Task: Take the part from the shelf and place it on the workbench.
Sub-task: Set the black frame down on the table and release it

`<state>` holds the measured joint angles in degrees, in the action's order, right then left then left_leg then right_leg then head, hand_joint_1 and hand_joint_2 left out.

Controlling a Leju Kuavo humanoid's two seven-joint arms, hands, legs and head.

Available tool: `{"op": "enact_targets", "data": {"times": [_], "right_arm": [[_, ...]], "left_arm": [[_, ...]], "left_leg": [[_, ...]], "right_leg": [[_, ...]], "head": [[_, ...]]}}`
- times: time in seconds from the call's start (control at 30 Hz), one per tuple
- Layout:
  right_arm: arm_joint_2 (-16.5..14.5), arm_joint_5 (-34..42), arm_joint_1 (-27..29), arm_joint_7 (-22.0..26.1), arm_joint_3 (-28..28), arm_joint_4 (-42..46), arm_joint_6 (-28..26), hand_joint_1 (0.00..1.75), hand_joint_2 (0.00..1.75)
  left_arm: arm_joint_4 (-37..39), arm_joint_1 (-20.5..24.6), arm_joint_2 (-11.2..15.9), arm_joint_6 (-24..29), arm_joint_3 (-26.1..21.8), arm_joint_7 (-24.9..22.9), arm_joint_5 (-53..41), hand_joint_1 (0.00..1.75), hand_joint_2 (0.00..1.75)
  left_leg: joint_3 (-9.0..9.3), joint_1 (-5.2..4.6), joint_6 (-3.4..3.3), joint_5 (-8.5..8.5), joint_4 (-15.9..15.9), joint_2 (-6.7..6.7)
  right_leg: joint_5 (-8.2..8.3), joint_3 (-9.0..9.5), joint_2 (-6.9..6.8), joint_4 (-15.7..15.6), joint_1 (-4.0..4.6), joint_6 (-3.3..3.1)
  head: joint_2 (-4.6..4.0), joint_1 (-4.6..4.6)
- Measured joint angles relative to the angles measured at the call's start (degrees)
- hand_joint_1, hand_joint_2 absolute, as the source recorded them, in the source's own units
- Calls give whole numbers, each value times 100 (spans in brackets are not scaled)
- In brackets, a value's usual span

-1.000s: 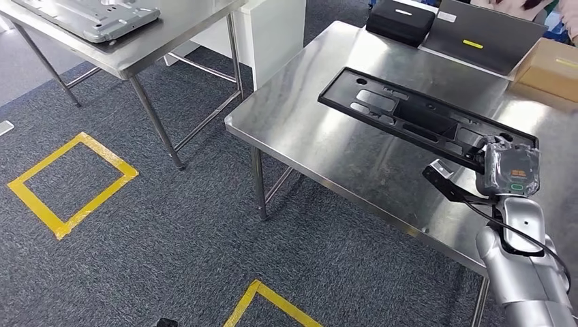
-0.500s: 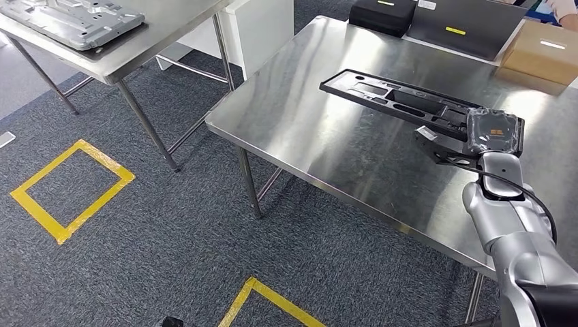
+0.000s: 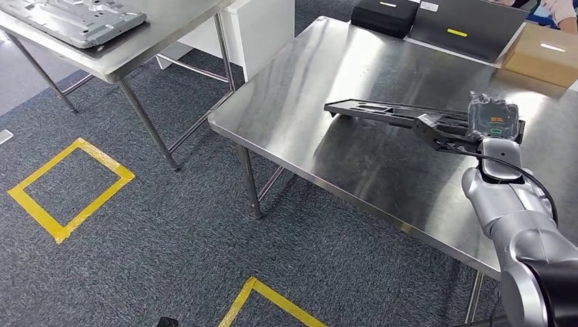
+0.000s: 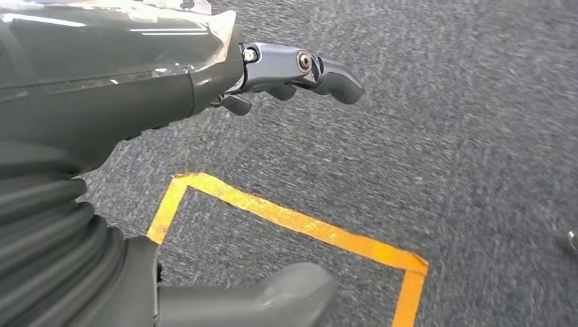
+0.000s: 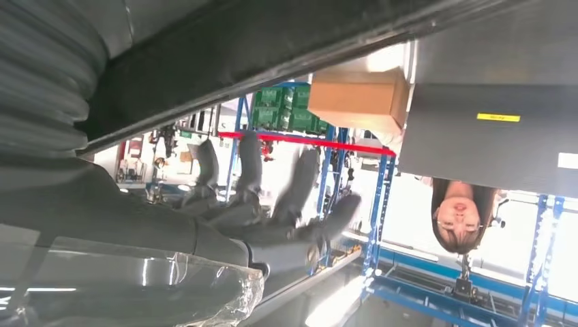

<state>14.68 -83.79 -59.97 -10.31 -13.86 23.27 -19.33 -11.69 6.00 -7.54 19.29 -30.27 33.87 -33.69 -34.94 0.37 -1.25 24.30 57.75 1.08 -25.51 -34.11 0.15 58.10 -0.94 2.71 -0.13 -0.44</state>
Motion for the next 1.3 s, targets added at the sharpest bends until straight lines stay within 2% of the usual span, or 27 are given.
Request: {"op": "enact_targets", "data": {"times": [0.07, 0.2, 0.53, 0.83, 0.97, 1.13, 1.3], "right_arm": [[-21, -2, -27, -13, 0, -46, 28, 0, 175], [-35, -11, -71, -37, 0, -113, 76, 0, 0], [-61, 85, -183, -37, 4, -220, 115, 0, 0], [-102, 465, -206, 196, 193, -283, 442, 0, 0], [-174, 783, -205, 664, 349, -280, 305, 0, 0], [-422, 1176, -200, 1478, 500, -141, 86, 0, 0], [-673, 1297, -182, 2018, 492, 167, -40, 0, 0]], "left_arm": [[0, 0, 1, -15, -25, -7, 0, 0, 0], [0, -1, 2, -58, -66, -2, -1, 0, 0], [0, 1, 2, -98, -118, 14, -1, 0, 0], [0, -9, 2, -222, -162, 7, -4, 0, 0], [0, -11, 2, -230, -173, 3, -9, 0, 0], [0, -11, 2, -289, -180, -78, -44, 0, 0], [1, -14, -1, -292, -198, -70, -102, 0, 0]], "left_leg": [[0, -20, -1, 0, 2, -3], [-8, -46, -4, 0, 9, -10], [-14, -77, -15, 2, 24, -12], [-17, -79, -18, 4, 28, -17], [-17, -79, -18, 4, 27, -19], [-15, -77, -18, 4, 27, -17], [-15, -75, -17, 3, 27, -18]], "right_leg": [[0, 0, -2, 0, -1, 1], [3, 2, -5, 0, -1, 4], [4, 2, -5, 0, -17, 7], [4, 3, -5, 0, -18, 7], [4, 3, -4, 0, -18, 7], [4, 1, -4, 0, -17, 7], [4, 2, -7, 0, -17, 7]], "head": [[0, -1], [0, 0], [0, 0], [0, 0], [0, 0], [0, -1], [0, 1]]}}
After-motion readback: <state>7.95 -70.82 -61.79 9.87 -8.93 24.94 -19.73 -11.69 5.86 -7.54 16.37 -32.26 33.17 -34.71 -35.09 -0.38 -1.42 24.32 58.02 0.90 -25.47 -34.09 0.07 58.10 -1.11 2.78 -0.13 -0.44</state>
